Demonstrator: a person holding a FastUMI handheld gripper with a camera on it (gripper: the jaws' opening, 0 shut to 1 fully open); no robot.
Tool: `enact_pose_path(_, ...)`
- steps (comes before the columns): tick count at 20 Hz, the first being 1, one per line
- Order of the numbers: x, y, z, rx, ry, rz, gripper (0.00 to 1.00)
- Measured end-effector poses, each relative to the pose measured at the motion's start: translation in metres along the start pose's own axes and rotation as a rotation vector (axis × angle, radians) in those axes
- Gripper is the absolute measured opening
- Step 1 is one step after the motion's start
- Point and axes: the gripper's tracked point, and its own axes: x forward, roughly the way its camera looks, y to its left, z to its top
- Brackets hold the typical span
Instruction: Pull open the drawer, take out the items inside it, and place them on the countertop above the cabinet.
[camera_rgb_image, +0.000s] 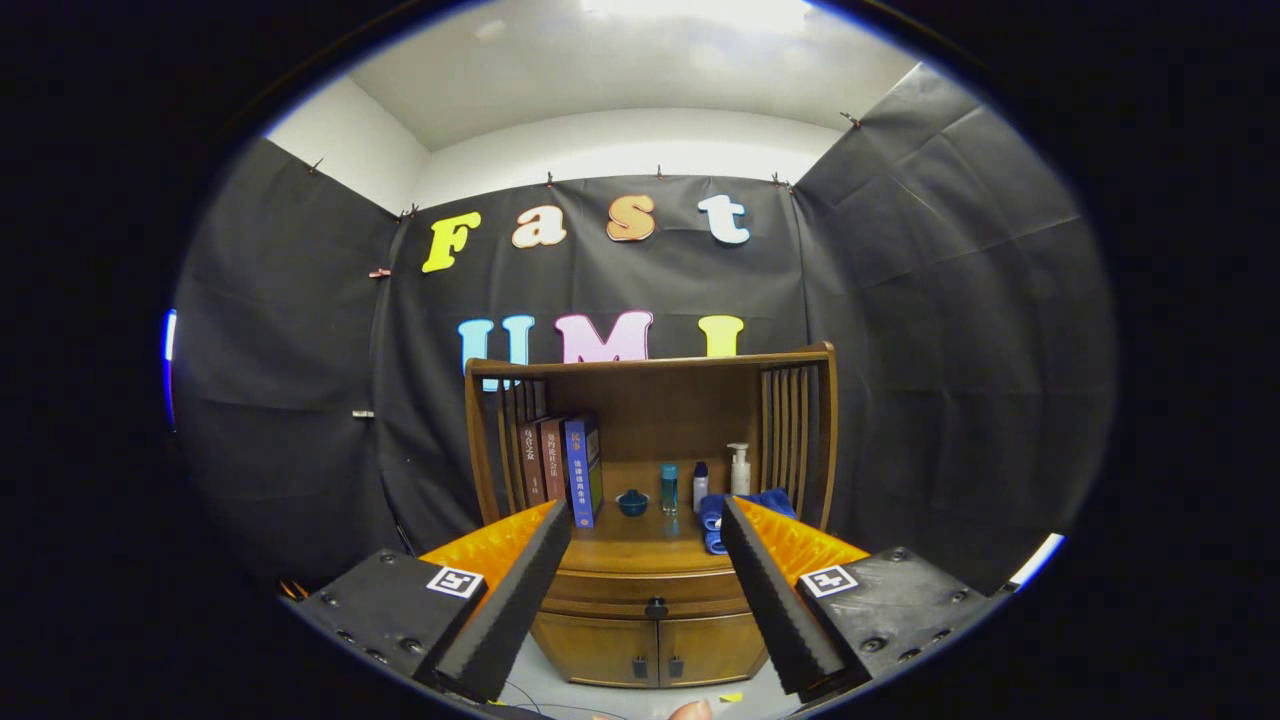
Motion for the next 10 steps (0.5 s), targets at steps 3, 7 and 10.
enact_pose_path(3,0.024,0.0,-0.023,-0.027,-0.003,0.013,0.99)
enact_pose_path(7,0.061,0.012,-0.08,0.001,0.024,0.054,0.99)
enact_pose_path(10,0.09,0.009,-0.132,0.02,0.051,0.043,0.99)
